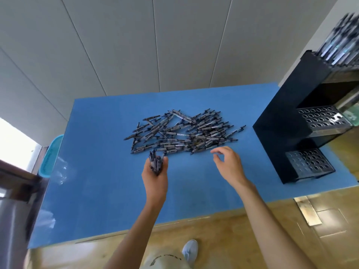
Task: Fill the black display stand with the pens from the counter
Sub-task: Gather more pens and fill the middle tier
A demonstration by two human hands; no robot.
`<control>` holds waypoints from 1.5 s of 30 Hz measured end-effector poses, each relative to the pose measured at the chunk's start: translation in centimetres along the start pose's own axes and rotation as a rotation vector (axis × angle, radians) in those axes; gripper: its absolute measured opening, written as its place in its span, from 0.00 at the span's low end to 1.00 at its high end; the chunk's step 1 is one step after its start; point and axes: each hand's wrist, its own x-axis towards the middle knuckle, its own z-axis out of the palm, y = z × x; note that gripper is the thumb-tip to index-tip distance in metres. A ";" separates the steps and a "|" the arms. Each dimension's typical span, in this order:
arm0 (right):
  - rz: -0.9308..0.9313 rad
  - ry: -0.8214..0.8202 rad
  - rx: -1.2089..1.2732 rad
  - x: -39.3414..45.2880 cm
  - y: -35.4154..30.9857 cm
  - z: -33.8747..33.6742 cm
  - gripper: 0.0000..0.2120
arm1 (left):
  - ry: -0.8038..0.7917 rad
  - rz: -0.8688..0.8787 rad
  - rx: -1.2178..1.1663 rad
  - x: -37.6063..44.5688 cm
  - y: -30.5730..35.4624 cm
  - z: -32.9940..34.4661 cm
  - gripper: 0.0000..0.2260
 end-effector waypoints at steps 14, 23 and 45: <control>0.026 -0.014 -0.013 -2.9 -2.1 0.3 0.08 | -0.036 -0.135 0.065 2.9 -1.0 -4.2 0.13; 0.018 0.129 -0.005 -5.7 -5.2 -6.0 0.09 | -0.334 -0.121 -0.094 2.1 6.4 -1.0 0.10; -0.016 0.395 -0.079 -14.1 3.2 -27.8 0.08 | -0.703 -0.030 -0.218 -16.6 16.8 18.9 0.11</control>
